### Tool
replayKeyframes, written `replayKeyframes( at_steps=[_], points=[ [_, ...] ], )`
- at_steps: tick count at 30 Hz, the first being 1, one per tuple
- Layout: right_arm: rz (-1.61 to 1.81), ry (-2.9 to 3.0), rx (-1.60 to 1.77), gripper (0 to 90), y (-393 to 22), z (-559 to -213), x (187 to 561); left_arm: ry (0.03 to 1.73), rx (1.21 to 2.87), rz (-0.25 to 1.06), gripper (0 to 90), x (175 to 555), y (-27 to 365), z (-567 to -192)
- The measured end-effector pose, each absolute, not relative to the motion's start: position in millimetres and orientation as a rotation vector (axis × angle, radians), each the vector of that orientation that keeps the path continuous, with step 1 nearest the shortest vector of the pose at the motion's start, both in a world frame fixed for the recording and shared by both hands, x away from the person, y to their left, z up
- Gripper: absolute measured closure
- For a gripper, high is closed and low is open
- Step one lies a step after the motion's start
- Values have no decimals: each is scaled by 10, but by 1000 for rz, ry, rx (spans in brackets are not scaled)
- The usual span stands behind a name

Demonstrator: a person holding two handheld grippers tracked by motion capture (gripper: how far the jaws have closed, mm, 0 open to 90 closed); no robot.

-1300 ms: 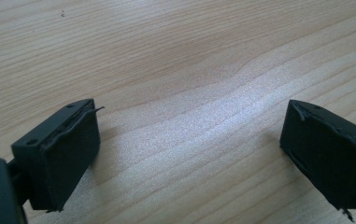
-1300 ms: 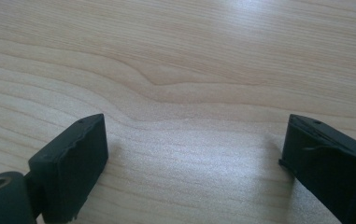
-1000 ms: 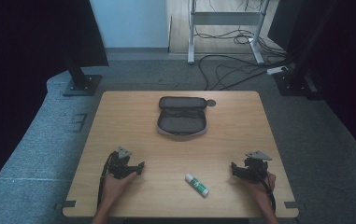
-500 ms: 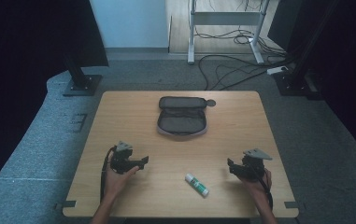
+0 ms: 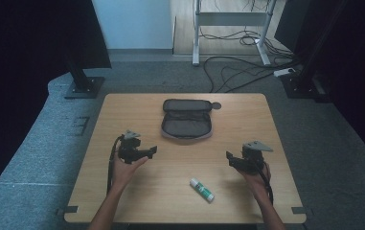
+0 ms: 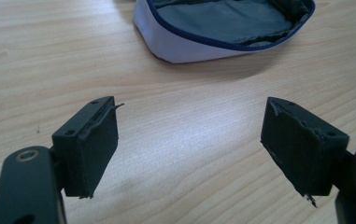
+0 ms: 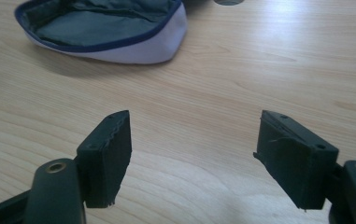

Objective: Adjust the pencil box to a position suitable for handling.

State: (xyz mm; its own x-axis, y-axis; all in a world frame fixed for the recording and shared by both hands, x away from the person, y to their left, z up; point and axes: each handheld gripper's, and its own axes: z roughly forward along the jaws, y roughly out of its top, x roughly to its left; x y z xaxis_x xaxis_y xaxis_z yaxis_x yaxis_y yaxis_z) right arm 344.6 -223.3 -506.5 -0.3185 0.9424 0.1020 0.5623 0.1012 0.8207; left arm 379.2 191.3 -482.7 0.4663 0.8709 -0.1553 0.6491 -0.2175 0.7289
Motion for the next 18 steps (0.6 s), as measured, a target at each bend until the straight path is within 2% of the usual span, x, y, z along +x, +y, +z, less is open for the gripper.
replayKeyframes(
  at_steps=[7,18],
  points=[
    [1131,1954,1453,263,-2128,-4965,3543,1275,1946,338,185,3869,1918,-4819],
    [1155,1962,1440,299,-2020,-4873,3772,1238,1930,345,242,4092,1831,-4640]
  ],
)
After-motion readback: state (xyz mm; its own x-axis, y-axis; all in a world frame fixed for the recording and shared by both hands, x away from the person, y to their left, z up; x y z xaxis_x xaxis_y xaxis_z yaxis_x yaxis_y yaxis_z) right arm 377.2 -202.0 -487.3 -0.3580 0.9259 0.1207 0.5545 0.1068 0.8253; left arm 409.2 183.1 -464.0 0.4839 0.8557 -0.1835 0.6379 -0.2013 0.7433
